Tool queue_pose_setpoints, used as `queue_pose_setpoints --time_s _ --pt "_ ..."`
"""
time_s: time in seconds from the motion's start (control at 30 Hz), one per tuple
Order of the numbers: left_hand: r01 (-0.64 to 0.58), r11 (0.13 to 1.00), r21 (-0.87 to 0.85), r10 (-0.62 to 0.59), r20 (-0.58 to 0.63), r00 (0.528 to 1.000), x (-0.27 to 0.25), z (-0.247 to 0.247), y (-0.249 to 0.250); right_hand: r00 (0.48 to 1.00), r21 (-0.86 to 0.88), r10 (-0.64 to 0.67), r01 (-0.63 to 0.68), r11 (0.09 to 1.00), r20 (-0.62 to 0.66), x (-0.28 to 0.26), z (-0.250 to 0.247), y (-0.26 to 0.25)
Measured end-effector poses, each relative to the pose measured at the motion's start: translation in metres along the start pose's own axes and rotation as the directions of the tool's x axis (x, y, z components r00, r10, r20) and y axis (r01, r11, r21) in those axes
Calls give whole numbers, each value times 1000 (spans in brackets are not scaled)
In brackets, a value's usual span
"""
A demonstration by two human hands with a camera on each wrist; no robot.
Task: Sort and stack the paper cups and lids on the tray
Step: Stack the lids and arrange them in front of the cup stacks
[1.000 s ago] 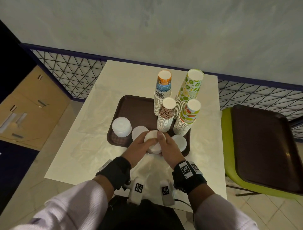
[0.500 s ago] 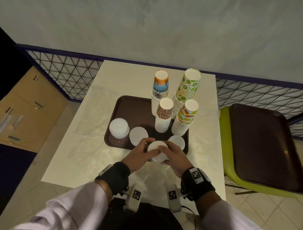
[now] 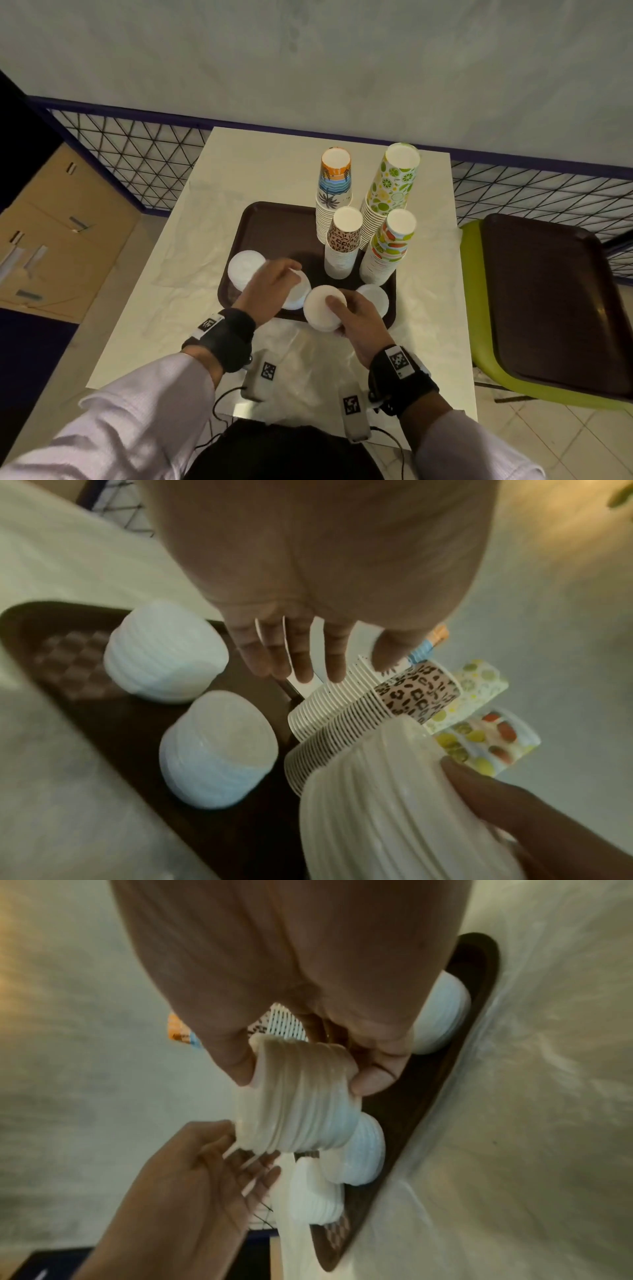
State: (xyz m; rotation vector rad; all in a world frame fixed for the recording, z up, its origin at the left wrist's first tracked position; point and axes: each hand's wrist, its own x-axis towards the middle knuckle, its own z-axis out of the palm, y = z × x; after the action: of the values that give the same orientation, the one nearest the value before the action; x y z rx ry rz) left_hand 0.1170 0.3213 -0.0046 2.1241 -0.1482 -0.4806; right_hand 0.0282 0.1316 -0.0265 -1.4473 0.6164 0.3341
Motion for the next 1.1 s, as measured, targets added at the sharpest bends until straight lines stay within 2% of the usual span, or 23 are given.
queue_pose_setpoints --time_s 0.03,0.07,0.1,0.17,0.23,0.3,0.43,0.57,0.67,0.8,0.93,1.03,1.1 --pt "-76 985 152 85 -51 995 7 -3 -2 1000 -95 -5 3 995 -16 1 2 4" --pt "-139 945 297 157 -38 987 14 -5 -4 999 -186 -13 7 983 -31 2 4 7" --pt "-182 887 424 193 18 981 19 -4 -6 999 -268 -28 17 963 -36 2 6 8" --pt "-242 777 581 169 179 969 29 1 -10 998 -431 -67 56 901 -11 4 11 5" --pt "-280 712 644 94 308 947 38 7 -14 994 -575 -95 110 810 56 8 14 -3" --pt "-301 658 690 28 377 926 43 12 -18 984 -706 -102 175 687 145 15 17 -12" --pt "-302 590 749 24 357 934 46 15 -32 966 -847 -19 237 475 259 36 24 -32" --pt "-288 584 759 48 322 946 45 14 -44 962 -924 53 241 295 268 52 35 -44" --pt "-275 592 757 66 295 953 44 13 -50 962 -947 87 237 217 261 63 40 -44" --pt "-281 611 740 93 286 954 42 12 -56 959 -952 133 218 214 249 75 41 -40" --pt "-265 692 671 122 253 960 32 6 -51 954 -955 162 217 203 251 83 41 -39" --pt "-226 771 595 201 110 973 12 4 -42 953 -952 167 215 220 254 87 41 -40" --pt "-127 879 461 124 37 992 -6 5 -41 955 -951 168 203 235 245 89 40 -40"
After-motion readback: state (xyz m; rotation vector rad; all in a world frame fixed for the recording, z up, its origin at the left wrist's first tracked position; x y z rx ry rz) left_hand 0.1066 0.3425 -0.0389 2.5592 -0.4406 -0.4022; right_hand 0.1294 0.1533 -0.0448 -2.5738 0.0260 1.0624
